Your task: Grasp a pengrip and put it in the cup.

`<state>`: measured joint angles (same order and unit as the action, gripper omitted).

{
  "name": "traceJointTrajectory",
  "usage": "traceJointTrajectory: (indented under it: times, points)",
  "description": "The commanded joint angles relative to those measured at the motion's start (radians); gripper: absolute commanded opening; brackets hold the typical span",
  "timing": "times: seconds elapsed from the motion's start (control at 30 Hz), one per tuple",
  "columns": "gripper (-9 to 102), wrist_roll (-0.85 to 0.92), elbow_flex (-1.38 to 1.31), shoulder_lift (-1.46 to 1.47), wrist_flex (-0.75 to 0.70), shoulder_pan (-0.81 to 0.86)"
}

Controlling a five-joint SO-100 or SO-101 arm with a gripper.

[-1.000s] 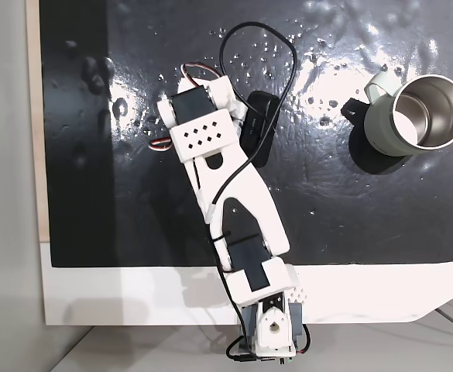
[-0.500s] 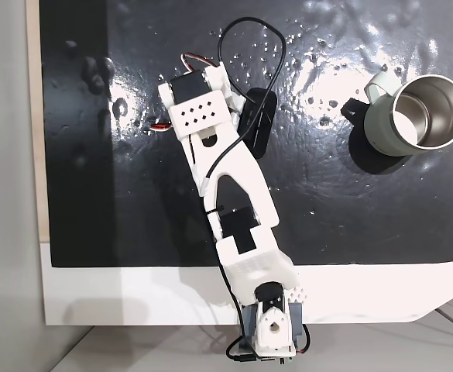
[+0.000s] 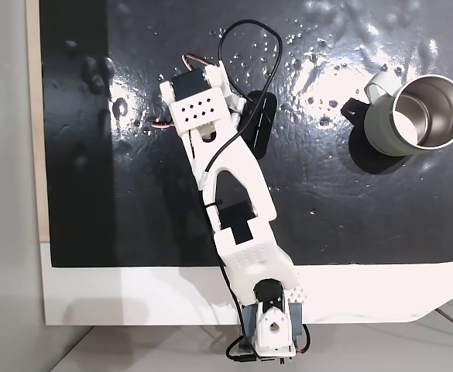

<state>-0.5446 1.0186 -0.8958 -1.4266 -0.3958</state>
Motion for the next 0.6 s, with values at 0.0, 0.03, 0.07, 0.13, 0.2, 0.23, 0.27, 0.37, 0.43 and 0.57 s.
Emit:
traceJointTrajectory:
  times: [0.0, 0.03, 0.07, 0.13, 0.2, 0.23, 0.27, 0.37, 0.43, 0.57]
  points:
    - [11, -0.014, -0.051, -0.009, -0.018, 0.028]
    - [9, -0.014, -0.051, -0.009, -0.018, 0.031]
    - [7, -0.014, -0.051, -0.009, -0.018, 0.034]
    - [2, -0.011, -0.055, -0.009, -0.018, 0.04]
    - [0, -0.009, -0.055, -0.012, -0.023, 0.046]
    - [0, -0.009, -0.055, -0.015, -0.028, 0.048]
    - [0, -0.008, -0.055, -0.02, -0.034, 0.048]
    - [0, -0.003, -0.052, -0.066, -0.052, 0.048]
    - [0, 0.011, -0.035, -0.14, -0.054, 0.044]
    - [0, 0.048, 0.026, -0.35, -0.049, 0.028]
